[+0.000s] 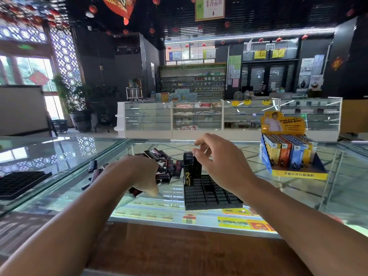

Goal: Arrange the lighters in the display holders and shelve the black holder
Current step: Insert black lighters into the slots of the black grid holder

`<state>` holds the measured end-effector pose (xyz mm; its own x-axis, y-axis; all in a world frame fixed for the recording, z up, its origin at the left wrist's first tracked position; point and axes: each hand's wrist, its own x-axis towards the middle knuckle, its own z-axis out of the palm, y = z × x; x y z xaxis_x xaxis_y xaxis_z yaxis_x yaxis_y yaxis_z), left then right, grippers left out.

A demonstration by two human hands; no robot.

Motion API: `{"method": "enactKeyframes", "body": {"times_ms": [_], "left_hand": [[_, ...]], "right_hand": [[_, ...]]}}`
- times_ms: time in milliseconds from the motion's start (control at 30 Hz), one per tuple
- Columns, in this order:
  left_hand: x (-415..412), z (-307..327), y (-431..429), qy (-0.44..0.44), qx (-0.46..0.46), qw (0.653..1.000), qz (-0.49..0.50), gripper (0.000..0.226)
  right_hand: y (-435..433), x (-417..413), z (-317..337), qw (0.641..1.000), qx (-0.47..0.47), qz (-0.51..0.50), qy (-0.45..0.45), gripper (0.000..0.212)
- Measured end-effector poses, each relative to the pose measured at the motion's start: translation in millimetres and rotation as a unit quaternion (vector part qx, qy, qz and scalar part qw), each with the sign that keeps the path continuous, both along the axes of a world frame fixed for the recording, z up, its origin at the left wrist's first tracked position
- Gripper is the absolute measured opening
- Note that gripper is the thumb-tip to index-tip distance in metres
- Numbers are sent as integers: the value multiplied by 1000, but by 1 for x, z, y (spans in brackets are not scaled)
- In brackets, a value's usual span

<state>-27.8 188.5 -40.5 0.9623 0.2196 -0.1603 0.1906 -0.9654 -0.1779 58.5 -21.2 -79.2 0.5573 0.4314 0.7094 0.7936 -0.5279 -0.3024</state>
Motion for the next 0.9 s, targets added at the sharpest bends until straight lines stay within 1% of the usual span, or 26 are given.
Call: {"method": "enactKeyframes", "body": {"times_ms": [67, 100, 200, 233, 267, 300, 367, 433, 500, 533, 600, 700, 833, 900], "left_hand": [[-2, -2, 8, -37, 6, 999, 7, 47], [-6, 0, 12, -43, 14, 999, 18, 50], [-14, 8, 28, -38, 22, 996, 74, 85], [-14, 8, 33, -32, 14, 995, 92, 90], [-18, 10, 32, -20, -3, 994, 107, 86], [-20, 12, 29, -11, -22, 993, 117, 76], [-20, 11, 22, -3, -44, 992, 115, 53], [-19, 12, 15, 4, -53, 993, 106, 41], [-19, 13, 9, 12, -66, 992, 108, 37], [-19, 13, 6, 20, -53, 993, 106, 35], [-18, 11, 2, 31, 3, 995, 93, 32], [-9, 1, 2, 18, 12, 997, 72, 35], [0, -9, 16, -41, 37, 998, 39, 34], [4, -10, 27, -103, 55, 993, 26, 33]], "right_hand": [[0, 0, 1, 1000, 0, -1, -1, 19], [0, 0, 1, 1000, 1, -1, -1, 19], [0, 0, 1, 1000, -2, -3, -3, 18], [1, 0, 1, 1000, -6, -3, -4, 18], [1, -1, 1, 1000, -11, -3, -9, 19], [2, -1, 2, 1000, -18, -5, -16, 19], [5, -3, 1, 998, -38, -22, -42, 20], [8, -4, 0, 994, -61, -47, -78, 23], [8, -5, -1, 991, -74, -57, -93, 27], [8, -5, -1, 991, -75, -57, -92, 28], [6, -6, 0, 994, -66, -48, -73, 30], [4, -5, 1, 997, -52, -38, -51, 29], [2, -5, -1, 997, -58, -39, -37, 27], [2, -4, 0, 997, -57, -41, -36, 26]]}}
